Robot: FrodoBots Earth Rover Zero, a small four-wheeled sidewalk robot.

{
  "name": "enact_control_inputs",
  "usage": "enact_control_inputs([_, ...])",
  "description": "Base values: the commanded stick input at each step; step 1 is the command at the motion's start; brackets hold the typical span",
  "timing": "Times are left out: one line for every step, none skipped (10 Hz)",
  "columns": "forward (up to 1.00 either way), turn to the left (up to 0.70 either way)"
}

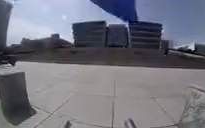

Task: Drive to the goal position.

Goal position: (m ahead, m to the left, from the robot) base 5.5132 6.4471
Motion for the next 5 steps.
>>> enact_control_inputs([0.85, -0.34])
enact_control_inputs([0.85, -0.09])
enact_control_inputs([0.85, -0.04])
enact_control_inputs([0.85, 0.0])
enact_control_inputs([0.85, 0.0])
